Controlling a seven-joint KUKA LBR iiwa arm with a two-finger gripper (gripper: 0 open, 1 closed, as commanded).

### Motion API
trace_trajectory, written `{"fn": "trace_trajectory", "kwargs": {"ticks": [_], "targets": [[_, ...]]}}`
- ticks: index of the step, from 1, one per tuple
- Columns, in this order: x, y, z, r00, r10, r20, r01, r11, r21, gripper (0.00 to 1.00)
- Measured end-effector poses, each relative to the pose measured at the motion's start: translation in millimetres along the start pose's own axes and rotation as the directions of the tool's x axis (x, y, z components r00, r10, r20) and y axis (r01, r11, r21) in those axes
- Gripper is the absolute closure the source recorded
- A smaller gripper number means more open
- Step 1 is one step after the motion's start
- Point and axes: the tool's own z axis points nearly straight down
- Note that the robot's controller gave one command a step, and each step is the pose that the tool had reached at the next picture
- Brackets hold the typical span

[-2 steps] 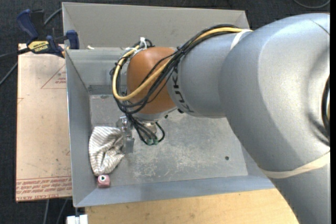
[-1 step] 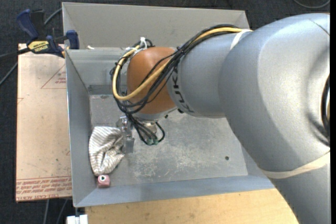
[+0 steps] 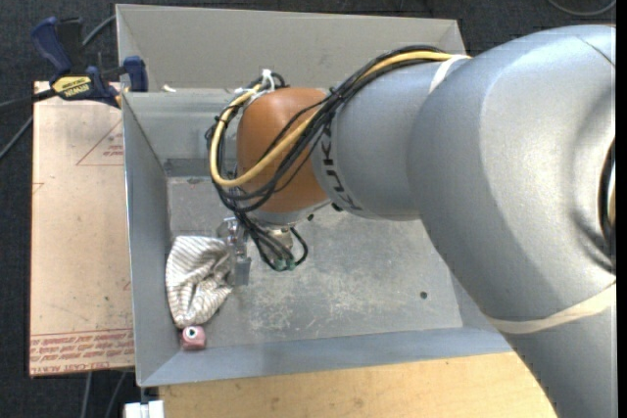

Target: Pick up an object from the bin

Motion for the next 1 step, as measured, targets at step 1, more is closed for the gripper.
{"fn": "trace_trajectory", "kwargs": {"ticks": [1], "targets": [[-0.2,-0.5,0.2,1.0,0.0,0.001,0.0,1.0,0.001,0.0]]}}
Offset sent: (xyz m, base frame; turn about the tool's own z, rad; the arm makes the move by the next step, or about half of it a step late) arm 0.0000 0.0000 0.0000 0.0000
